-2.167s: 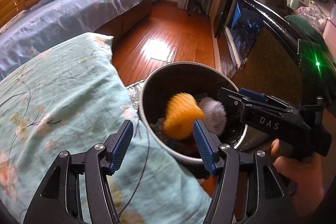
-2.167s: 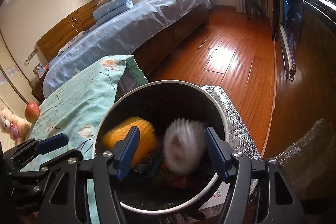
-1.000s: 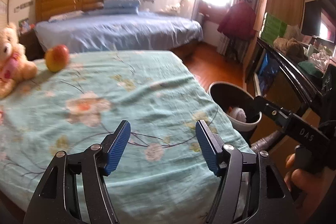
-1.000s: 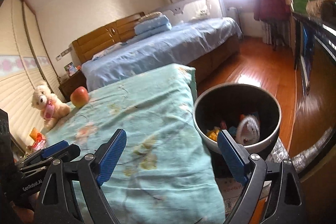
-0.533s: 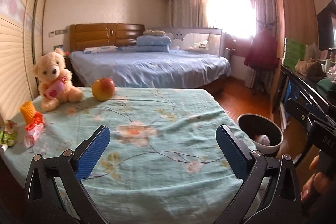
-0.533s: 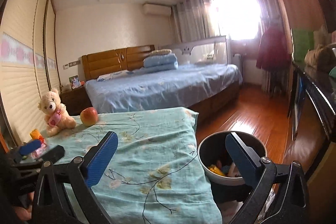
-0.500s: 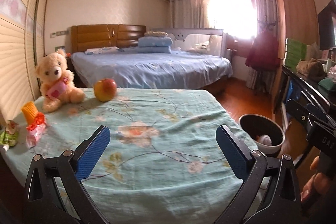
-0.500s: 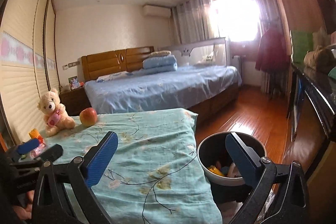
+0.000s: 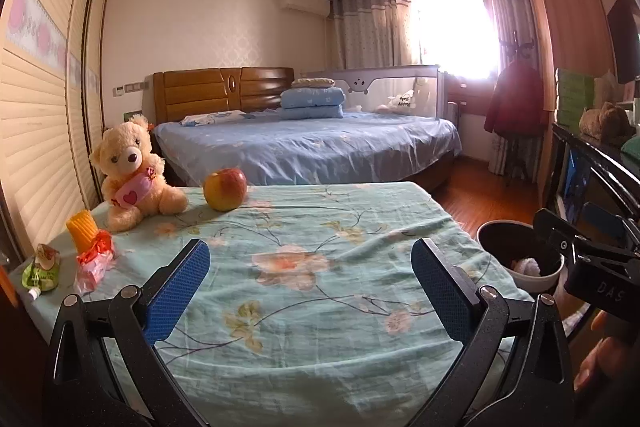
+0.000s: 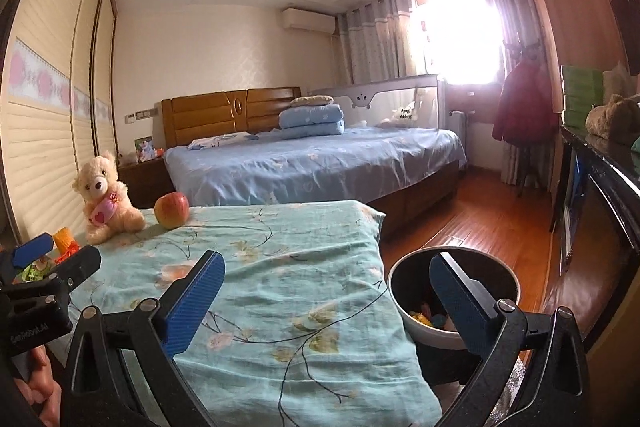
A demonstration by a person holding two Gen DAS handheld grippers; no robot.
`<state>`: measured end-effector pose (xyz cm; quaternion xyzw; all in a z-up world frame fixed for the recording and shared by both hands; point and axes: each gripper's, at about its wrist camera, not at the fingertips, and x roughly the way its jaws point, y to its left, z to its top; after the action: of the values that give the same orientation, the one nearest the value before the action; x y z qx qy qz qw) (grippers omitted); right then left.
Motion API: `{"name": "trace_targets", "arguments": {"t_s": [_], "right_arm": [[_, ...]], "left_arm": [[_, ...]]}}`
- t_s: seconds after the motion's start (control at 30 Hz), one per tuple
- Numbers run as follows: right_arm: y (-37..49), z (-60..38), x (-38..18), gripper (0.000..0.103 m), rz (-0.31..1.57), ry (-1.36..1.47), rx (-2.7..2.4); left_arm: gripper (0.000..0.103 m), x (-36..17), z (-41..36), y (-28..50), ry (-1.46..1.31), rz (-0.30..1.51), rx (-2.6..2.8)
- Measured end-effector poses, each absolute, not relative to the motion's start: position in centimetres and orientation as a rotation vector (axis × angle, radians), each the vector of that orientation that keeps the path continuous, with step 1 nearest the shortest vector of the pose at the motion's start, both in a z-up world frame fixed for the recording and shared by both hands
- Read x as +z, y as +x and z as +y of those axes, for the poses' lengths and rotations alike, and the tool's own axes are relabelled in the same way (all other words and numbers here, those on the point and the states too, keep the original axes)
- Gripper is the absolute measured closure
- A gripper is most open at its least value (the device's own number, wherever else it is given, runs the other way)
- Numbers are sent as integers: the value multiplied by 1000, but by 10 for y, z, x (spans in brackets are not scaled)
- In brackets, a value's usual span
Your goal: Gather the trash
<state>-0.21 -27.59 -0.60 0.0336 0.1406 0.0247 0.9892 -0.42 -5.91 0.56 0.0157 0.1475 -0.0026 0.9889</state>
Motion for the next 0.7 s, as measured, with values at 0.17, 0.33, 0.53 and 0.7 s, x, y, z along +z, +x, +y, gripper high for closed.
{"name": "trace_targets", "arguments": {"t_s": [0.17,0.33,0.53,0.7], "right_arm": [[-3,-275,-6,0,284,71,48],[-4,-277,-7,0,290,80,47],[-3,-277,-7,0,302,80,52],[-2,-277,-8,0,305,83,54]], "left_arm": [[0,5,-59,-6,30,299,-2],[0,6,-60,-9,30,289,-3],[0,6,-61,-9,31,290,-5],[0,7,-62,-9,32,292,1]]}}
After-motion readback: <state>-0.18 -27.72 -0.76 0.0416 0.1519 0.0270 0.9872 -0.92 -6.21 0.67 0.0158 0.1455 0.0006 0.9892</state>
